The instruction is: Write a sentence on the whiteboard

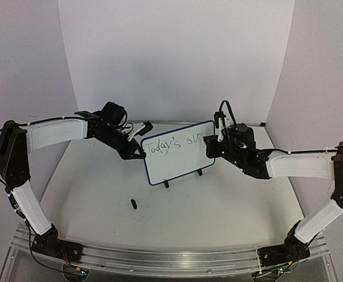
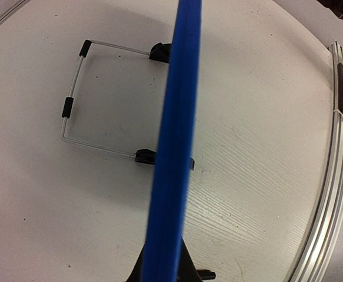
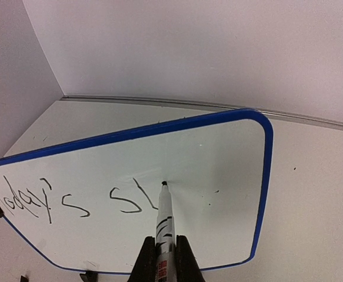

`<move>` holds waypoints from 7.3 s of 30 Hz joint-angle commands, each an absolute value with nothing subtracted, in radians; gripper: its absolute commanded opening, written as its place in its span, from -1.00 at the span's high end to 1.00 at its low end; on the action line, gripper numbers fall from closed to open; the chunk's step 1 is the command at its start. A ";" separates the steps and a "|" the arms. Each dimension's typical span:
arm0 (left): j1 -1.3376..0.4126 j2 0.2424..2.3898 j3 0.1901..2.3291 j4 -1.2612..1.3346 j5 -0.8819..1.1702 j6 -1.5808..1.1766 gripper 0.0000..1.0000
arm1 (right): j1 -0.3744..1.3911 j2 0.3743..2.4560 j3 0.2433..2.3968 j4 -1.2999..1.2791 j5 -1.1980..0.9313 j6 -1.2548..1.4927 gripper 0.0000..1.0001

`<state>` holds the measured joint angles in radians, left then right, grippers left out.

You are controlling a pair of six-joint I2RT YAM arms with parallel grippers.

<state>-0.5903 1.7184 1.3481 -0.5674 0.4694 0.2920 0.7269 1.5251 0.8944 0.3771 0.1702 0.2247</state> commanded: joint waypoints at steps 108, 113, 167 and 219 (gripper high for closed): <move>-0.607 1.763 1.353 -0.626 0.373 0.335 1.00 | 0.625 1.465 0.840 0.429 0.082 0.301 1.00; -0.608 1.761 1.353 -0.628 0.373 0.335 1.00 | 0.625 1.409 0.841 0.428 0.038 0.287 1.00; -0.609 1.768 1.353 -0.627 0.374 0.336 1.00 | 0.624 1.557 0.842 0.453 0.112 0.255 1.00; -0.610 1.765 1.353 -0.629 0.372 0.336 1.00 | 0.625 1.504 0.805 0.457 0.098 0.288 1.00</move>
